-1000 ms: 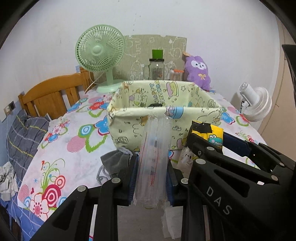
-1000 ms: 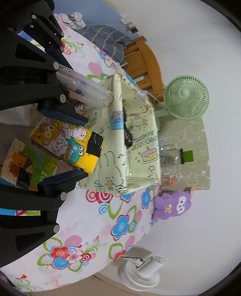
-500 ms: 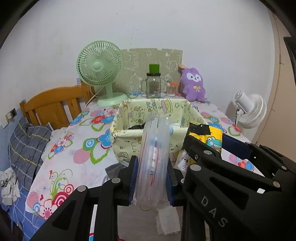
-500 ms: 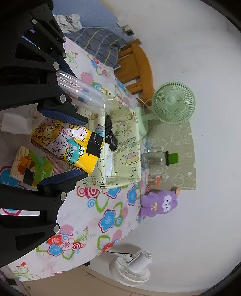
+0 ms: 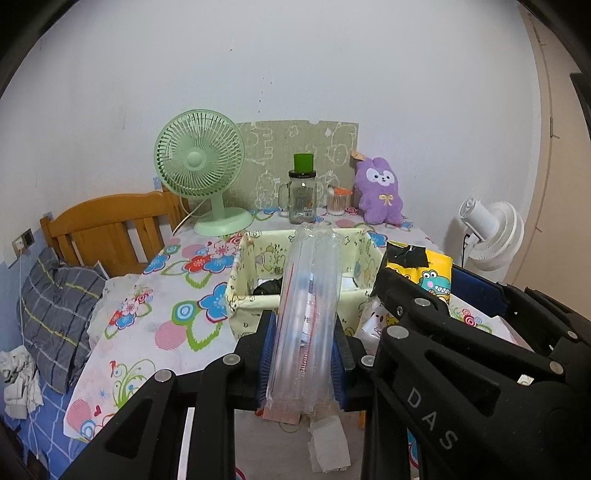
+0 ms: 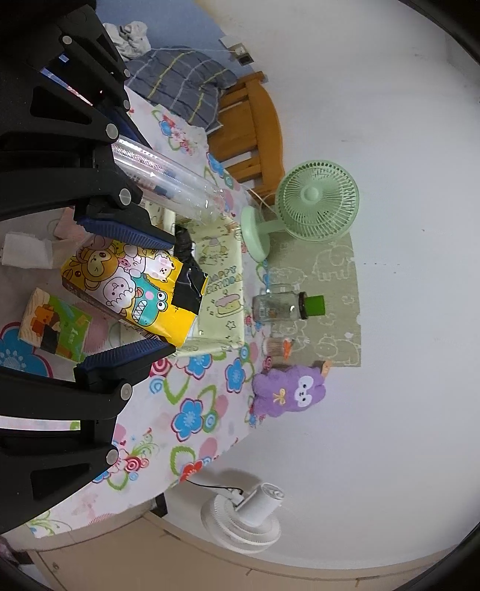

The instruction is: Organize soft objects

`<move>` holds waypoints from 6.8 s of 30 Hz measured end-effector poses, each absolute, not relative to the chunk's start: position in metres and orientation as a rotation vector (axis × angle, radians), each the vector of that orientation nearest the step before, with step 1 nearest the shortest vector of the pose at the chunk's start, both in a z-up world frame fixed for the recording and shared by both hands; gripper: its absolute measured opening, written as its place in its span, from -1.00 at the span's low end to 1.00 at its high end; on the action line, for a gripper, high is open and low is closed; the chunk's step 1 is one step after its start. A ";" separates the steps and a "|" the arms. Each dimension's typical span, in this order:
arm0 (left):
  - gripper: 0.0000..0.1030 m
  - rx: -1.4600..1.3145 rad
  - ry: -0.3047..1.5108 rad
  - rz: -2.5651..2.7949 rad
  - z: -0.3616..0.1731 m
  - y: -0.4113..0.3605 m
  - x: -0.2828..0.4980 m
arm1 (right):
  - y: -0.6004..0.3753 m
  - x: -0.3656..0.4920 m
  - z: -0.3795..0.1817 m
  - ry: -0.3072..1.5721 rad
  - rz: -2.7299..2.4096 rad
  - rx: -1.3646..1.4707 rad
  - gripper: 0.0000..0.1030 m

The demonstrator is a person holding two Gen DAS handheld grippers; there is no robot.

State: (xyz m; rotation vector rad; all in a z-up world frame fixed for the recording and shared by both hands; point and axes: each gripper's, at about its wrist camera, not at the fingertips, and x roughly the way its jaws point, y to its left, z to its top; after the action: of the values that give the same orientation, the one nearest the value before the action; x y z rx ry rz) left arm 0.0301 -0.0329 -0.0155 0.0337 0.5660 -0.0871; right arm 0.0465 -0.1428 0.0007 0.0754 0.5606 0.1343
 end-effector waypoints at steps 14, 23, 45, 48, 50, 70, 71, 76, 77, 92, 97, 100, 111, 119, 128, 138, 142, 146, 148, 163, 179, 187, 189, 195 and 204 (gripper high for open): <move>-0.49 0.040 0.545 -0.081 -0.001 -0.030 0.048 | -0.142 0.062 0.016 0.535 0.143 0.066 0.02; -0.49 0.042 0.551 -0.079 0.000 -0.030 0.070 | -0.140 0.083 0.016 0.541 0.153 0.061 0.02; -0.48 0.046 0.577 -0.091 -0.006 -0.031 0.133 | -0.141 0.146 0.009 0.571 0.185 0.058 0.02; -0.48 0.046 0.586 -0.096 -0.008 -0.032 0.142 | -0.142 0.156 0.006 0.578 0.185 0.061 0.02; -0.48 0.044 0.594 -0.101 -0.011 -0.032 0.149 | -0.143 0.162 0.005 0.582 0.187 0.065 0.02; -0.20 0.023 0.667 -0.068 -0.045 -0.027 0.191 | -0.141 0.211 -0.033 0.645 0.209 0.069 0.02; -0.06 0.020 0.679 -0.062 -0.048 -0.026 0.193 | -0.141 0.212 -0.035 0.649 0.208 0.069 0.02; 0.56 0.044 0.678 -0.014 -0.052 -0.025 0.197 | -0.143 0.224 -0.048 0.688 0.208 0.095 0.02; 0.56 0.049 0.684 -0.012 -0.054 -0.025 0.198 | -0.143 0.225 -0.050 0.692 0.212 0.098 0.02; 0.78 0.071 0.703 -0.068 -0.060 -0.031 0.199 | -0.139 0.232 -0.062 0.695 0.232 0.112 0.65; 0.83 0.073 0.693 -0.059 -0.058 -0.030 0.195 | -0.135 0.227 -0.057 0.685 0.238 0.091 0.73; 0.87 0.073 0.684 -0.054 -0.055 -0.031 0.191 | -0.136 0.223 -0.054 0.686 0.232 0.091 0.74; 0.96 0.076 0.637 -0.064 -0.039 -0.037 0.168 | -0.146 0.195 -0.037 0.651 0.189 0.092 0.85; 0.98 0.065 0.608 -0.081 -0.030 -0.041 0.145 | -0.152 0.170 -0.025 0.626 0.167 0.079 0.89; 0.99 0.066 0.578 -0.101 -0.022 -0.043 0.121 | -0.155 0.142 -0.014 0.599 0.150 0.078 0.95; 0.99 0.048 0.576 -0.103 -0.018 -0.046 0.093 | -0.160 0.110 -0.004 0.575 0.125 0.067 0.95; 0.99 0.047 0.573 -0.101 -0.019 -0.047 0.082 | -0.163 0.093 -0.002 0.539 0.067 0.064 0.95; 0.99 0.048 0.561 -0.102 -0.019 -0.049 0.069 | -0.166 0.083 -0.002 0.554 0.099 0.064 0.95; 0.99 0.054 0.557 -0.095 -0.019 -0.050 0.064 | -0.168 0.078 -0.003 0.554 0.112 0.075 0.95; 0.99 0.039 0.560 -0.083 -0.032 -0.055 0.032 | -0.170 0.046 -0.016 0.554 0.127 0.066 0.95; 0.99 0.053 0.559 -0.063 -0.058 -0.055 0.017 | -0.167 0.031 -0.040 0.569 0.131 0.054 0.95; 0.99 0.060 0.596 -0.069 -0.075 -0.056 0.022 | -0.168 0.033 -0.061 0.605 0.127 0.062 0.94; 0.97 0.062 0.605 -0.059 -0.081 -0.057 0.024 | -0.167 0.035 -0.067 0.617 0.119 0.063 0.94; 0.93 0.062 0.641 -0.057 -0.098 -0.055 0.029 | -0.167 0.039 -0.085 0.652 0.091 0.058 0.94; 0.90 0.064 0.677 -0.075 -0.117 -0.055 0.032 | -0.167 0.041 -0.104 0.680 0.058 0.062 0.94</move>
State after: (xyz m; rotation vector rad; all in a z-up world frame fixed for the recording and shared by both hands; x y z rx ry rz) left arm 0.0319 -0.0550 -0.1170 0.0645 0.6767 -0.0745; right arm 0.0414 -0.1673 -0.1042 0.0621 0.6796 0.0576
